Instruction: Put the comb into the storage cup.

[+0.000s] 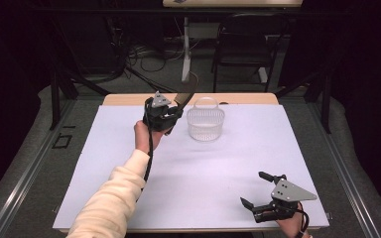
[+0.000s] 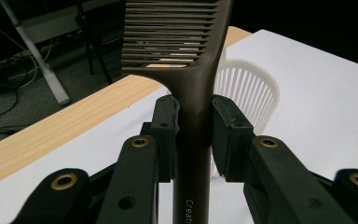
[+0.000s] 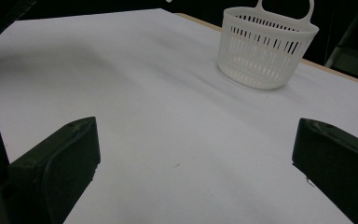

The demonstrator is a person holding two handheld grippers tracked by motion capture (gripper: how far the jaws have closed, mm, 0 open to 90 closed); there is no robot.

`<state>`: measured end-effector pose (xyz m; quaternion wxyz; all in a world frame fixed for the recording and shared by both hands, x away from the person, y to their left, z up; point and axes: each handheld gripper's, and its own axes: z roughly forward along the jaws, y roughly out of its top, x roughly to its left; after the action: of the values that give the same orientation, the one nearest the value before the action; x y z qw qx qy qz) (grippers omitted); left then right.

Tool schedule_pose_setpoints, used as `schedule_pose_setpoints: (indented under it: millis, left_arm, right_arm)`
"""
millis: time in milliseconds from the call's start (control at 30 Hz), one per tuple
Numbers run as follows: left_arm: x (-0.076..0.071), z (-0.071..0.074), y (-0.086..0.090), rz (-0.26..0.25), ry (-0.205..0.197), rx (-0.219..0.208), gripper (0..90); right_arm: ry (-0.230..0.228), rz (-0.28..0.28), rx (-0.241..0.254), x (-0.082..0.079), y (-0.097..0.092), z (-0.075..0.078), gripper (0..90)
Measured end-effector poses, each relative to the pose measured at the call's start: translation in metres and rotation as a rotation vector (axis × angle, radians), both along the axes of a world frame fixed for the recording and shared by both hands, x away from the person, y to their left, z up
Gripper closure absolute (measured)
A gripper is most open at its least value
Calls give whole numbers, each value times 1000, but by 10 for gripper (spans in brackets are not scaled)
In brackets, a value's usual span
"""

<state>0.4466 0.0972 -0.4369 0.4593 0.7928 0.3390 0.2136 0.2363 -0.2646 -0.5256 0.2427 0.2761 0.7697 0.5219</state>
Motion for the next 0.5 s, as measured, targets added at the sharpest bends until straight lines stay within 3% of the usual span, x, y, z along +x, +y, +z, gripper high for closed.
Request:
schedule_pose_setpoints:
  millis: [500]
  left_arm:
    - [3,-1,-4,0,-10,6,724]
  right_arm:
    - [-1,0,1,0,0,0,2]
